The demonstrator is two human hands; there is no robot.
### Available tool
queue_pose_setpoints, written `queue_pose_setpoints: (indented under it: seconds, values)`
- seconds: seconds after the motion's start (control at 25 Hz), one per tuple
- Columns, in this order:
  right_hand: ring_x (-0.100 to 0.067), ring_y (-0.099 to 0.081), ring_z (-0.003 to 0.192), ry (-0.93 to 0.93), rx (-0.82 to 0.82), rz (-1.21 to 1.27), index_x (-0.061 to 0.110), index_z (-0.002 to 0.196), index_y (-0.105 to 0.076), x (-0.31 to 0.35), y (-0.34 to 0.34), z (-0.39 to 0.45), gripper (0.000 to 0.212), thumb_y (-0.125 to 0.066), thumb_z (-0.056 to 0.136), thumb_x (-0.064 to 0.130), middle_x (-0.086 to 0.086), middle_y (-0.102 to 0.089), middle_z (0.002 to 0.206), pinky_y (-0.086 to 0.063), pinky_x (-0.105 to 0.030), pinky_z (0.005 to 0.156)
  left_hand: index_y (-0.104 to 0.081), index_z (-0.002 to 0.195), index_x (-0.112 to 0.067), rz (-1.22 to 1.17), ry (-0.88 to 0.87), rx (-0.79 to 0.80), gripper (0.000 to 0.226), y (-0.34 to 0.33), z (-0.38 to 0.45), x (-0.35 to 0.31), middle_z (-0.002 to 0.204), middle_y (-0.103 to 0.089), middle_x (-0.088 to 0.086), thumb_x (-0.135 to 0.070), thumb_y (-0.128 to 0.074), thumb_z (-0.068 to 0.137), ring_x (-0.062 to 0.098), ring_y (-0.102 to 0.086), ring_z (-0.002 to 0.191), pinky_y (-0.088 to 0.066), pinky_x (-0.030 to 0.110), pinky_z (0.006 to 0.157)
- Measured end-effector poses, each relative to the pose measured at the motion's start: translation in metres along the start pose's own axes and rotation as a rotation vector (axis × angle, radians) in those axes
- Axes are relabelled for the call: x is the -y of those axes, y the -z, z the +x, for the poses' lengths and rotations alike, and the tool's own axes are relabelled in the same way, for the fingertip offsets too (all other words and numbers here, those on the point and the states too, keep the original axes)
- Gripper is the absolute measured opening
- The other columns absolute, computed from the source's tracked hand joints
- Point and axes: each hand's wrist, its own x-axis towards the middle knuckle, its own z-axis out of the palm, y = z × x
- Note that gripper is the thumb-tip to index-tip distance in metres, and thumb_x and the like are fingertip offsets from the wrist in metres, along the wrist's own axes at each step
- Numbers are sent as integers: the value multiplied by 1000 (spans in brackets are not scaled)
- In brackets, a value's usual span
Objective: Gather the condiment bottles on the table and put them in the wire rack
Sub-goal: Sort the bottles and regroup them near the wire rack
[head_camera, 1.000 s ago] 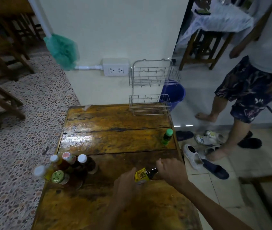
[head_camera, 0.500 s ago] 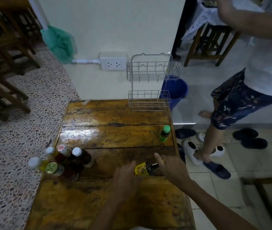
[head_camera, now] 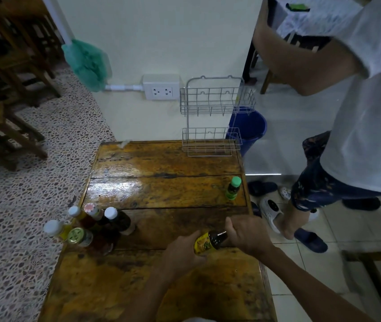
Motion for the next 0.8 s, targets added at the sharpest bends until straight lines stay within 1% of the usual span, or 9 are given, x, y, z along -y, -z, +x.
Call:
queue_pose_setpoints:
  seconds: [0.08, 0.16, 0.24, 0.32, 0.44, 0.48, 0.56, 0.64, 0.8]
  values:
    - [-9, -34, 37, -78, 92, -38, 21, 58, -48, -7, -13, -12, 41, -41, 97, 32, 5, -42, 45, -34, -27, 36, -53, 116, -35, 55, 13, -14, 49, -7, -5, 1, 96, -72, -8, -62, -68, 77, 13, -69, 80, -55, 34, 65]
    - [-17, -42, 35, -235, 387, 43, 15, 79, -50, -13, -24, -19, 12, -59, 86, 13, 1, -47, 47, -39, -27, 33, -52, 114, -33, 120, 16, -46, 49, -13, -10, 0, 101, -72, -6, -62, -69, 79, 17, -70, 87, -49, 33, 65]
    - [-21, -46, 34, -227, 434, -14, 10, 83, -50, -30, -40, -22, 30, -74, 68, 1, -4, -49, 49, -36, -27, 32, -50, 116, -32, 203, 34, -71, 48, -19, -11, 3, 109, -71, -4, -61, -68, 82, 22, -70, 96, -46, 33, 68]
    - [-10, -46, 38, -222, 576, -92, 19, 70, -50, -15, -34, -24, 29, -78, 73, 13, 0, -49, 53, -35, -23, 37, -48, 125, -30, 304, 17, -99, 48, -25, -15, 2, 115, -68, -2, -57, -64, 88, 22, -68, 99, -43, 33, 70]
    - [-6, -37, 39, -45, 464, -52, 21, 69, -48, -18, -42, -22, 31, -45, 100, 19, 0, -41, 61, -29, -17, 41, -45, 133, -28, 367, -7, -142, 50, -35, -22, 4, 117, -65, -1, -53, -62, 93, 21, -66, 97, -40, 32, 71]
    - [-9, -45, 42, -41, 548, -39, 17, 78, -55, -13, -40, -21, 25, -45, 101, 16, -2, -47, 63, -35, -18, 43, -45, 132, -27, 355, -5, -140, 50, -31, -21, 3, 116, -65, -1, -51, -63, 92, 21, -66, 95, -38, 31, 70]
    - [-19, -56, 47, -110, 480, -34, 11, 96, -66, -6, -27, -21, 24, -48, 102, 26, -3, -57, 64, -44, -28, 41, -48, 127, -28, 218, 12, -67, 51, -15, -15, 1, 109, -68, -3, -54, -67, 87, 18, -64, 87, -39, 30, 68]
    - [-12, -50, 48, -220, 471, 75, 23, 83, -63, -4, -16, -17, 49, -28, 105, 47, 7, -54, 62, -37, -27, 40, -53, 117, -31, 71, 0, 40, 48, 3, -6, 4, 97, -68, -7, -58, -71, 81, 14, -62, 78, -39, 29, 63]
    - [-5, -33, 41, -13, 141, -25, 29, 60, -42, 6, -2, -10, 50, -24, 104, 46, 10, -40, 52, -29, -26, 38, -56, 111, -33, 59, -57, 42, 42, 18, -2, 5, 94, -70, -9, -52, -73, 78, 14, -68, 81, -44, 27, 63]
